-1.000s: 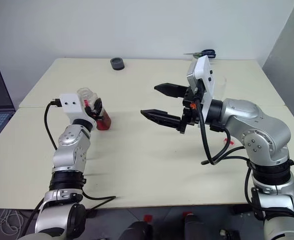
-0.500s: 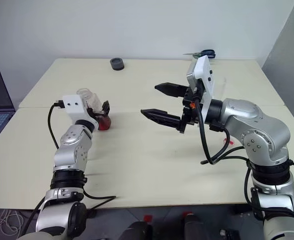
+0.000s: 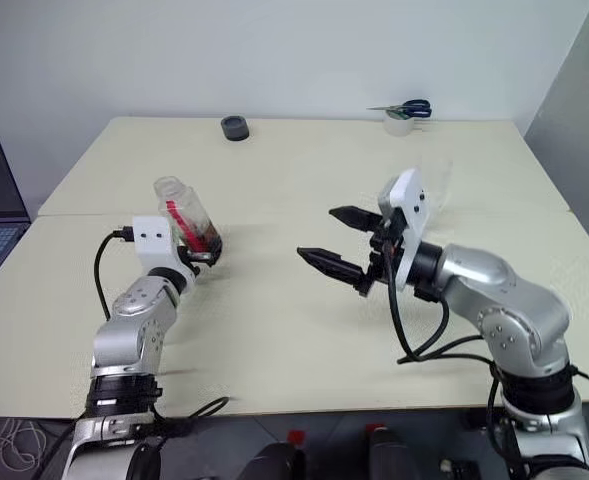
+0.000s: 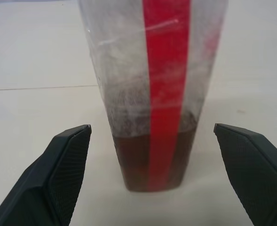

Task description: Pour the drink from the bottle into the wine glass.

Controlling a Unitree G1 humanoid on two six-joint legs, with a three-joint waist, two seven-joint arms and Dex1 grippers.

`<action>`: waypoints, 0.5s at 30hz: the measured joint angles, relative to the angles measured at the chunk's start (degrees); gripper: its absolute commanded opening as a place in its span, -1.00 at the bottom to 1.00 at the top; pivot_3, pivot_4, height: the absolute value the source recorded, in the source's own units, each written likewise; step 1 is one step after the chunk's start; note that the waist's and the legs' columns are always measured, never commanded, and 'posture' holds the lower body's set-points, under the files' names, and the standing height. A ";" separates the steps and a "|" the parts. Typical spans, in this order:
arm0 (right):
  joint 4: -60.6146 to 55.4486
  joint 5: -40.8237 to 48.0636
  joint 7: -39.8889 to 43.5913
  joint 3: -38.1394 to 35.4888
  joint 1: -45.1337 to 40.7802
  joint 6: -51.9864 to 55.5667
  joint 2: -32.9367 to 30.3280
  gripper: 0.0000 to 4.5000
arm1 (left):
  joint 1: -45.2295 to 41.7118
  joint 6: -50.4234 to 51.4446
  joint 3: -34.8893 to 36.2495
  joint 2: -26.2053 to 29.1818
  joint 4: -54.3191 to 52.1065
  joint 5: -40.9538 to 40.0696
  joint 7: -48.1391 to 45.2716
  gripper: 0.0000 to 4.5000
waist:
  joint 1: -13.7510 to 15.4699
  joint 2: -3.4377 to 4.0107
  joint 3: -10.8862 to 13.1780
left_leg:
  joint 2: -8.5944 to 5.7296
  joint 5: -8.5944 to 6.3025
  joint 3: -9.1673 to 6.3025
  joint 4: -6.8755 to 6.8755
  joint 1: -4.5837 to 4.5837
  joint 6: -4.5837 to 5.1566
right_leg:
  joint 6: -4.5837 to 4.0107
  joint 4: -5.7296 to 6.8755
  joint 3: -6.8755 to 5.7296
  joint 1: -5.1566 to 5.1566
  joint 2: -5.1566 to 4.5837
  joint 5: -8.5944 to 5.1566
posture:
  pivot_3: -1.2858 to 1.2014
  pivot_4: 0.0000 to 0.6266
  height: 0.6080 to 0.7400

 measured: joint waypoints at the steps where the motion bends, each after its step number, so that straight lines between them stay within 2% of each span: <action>1: -0.32 -0.16 -1.55 -0.23 1.36 0.03 0.81 1.00 | 1.25 1.26 -0.11 -0.05 -1.94 -0.08 -0.04 0.99 | -0.04 0.00 0.00 | 0.00 0.00 0.00 0.00 0.01 0.00 | 0.00 0.02 0.01 0.00 0.00 0.00 | 0.03 -0.52 1.00; 5: -1.80 -3.77 -8.01 -0.05 6.52 0.00 2.82 1.00 | 7.22 7.50 -1.52 0.40 -11.67 -0.84 -1.71 0.99 | -0.04 0.00 0.00 | 0.01 0.00 0.01 -0.02 0.02 0.00 | 0.00 0.03 0.02 0.00 0.03 0.00 | 0.03 -0.52 1.00; 7: -1.90 -6.90 -11.62 0.04 8.75 -0.14 3.66 1.00 | 9.97 9.53 -2.59 2.50 -16.86 -2.60 -5.03 0.99 | -0.07 -0.04 -0.03 | 0.03 0.00 0.00 -0.03 0.06 0.00 | 0.00 0.03 0.03 0.02 0.06 0.00 | 0.03 -0.52 1.00; 11: 1.36 -15.79 -16.66 0.51 12.76 -2.45 3.37 1.00 | 12.04 14.15 -2.48 7.19 -28.38 -11.71 -15.10 0.99 | -0.02 -0.04 -0.03 | 0.03 0.00 0.03 -0.02 0.11 0.00 | 0.00 0.01 -0.02 0.12 0.08 -0.01 | 0.03 -0.52 1.00; 15: 9.56 -22.61 -18.08 0.65 12.52 -7.06 3.61 1.00 | 10.04 18.30 -2.10 11.75 -35.84 -22.83 -23.91 0.99 | -0.14 -0.02 -0.02 | 0.11 0.00 0.16 -0.03 0.22 0.00 | 0.00 0.04 -0.02 0.15 0.27 -0.01 | 0.03 -0.52 1.00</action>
